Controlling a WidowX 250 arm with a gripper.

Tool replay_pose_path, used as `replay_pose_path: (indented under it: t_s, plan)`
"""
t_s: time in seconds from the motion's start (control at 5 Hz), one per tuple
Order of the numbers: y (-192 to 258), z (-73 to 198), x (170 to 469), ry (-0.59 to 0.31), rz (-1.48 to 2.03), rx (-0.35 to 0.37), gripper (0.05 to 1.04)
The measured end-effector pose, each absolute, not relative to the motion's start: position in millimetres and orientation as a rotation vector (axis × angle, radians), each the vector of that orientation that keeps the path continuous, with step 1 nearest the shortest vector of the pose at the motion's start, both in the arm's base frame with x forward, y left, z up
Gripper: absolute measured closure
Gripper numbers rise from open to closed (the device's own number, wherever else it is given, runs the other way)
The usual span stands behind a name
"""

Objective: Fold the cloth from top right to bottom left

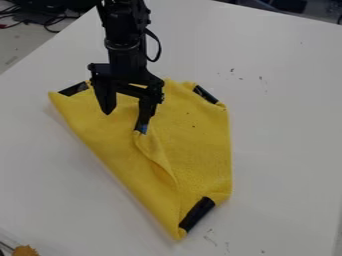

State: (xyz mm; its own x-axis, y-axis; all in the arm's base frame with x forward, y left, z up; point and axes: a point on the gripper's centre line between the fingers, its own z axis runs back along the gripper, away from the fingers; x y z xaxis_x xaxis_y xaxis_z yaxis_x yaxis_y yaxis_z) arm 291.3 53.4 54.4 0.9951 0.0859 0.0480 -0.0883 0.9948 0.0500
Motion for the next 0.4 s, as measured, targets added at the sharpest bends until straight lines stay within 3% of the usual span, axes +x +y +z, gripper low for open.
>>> replay_pose_path:
  t_s: [0.2, 0.4]
  plan:
    - [52.8, 46.4, 288.9, -0.015, 0.094, 0.05, 0.077]
    - [41.1, 57.2, 300.3, -0.029, 0.052, 0.081, 0.078]
